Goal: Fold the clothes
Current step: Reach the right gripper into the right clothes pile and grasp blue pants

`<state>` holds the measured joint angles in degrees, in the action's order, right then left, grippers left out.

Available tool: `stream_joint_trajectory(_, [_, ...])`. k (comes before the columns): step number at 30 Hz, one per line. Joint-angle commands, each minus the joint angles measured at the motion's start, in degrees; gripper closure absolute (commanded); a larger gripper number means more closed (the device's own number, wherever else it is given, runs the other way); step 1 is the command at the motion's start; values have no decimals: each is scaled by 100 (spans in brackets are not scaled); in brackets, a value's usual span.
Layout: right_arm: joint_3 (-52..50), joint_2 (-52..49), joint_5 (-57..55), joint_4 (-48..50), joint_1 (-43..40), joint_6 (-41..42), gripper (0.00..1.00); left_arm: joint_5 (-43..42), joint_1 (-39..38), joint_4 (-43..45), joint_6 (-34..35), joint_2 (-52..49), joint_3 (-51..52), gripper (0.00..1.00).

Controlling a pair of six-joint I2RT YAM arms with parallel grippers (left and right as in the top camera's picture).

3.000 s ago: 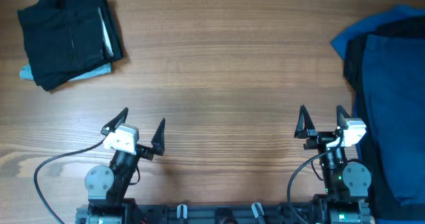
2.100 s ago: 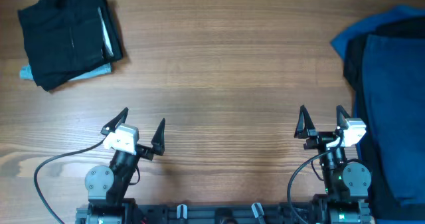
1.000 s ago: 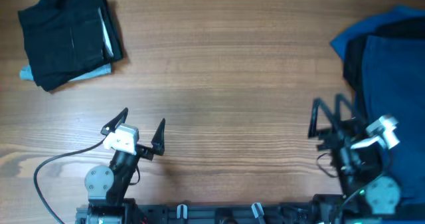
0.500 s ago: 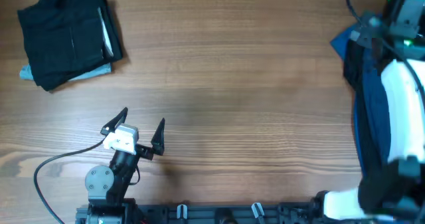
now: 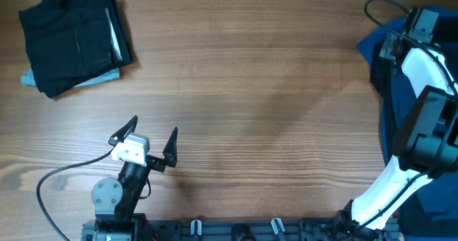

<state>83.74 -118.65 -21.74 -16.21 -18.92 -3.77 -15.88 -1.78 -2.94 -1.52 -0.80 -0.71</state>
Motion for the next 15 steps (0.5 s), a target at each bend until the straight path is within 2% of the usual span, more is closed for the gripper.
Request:
stream_joint_trajectory(1, [120,-267,291,109,31,-205,11,52,-35,-2,-127,35,39,0])
stream_joint_trajectory(15, [120,-608,210,494,-66,-216,11,52,-35,-2,-127,35,39,0])
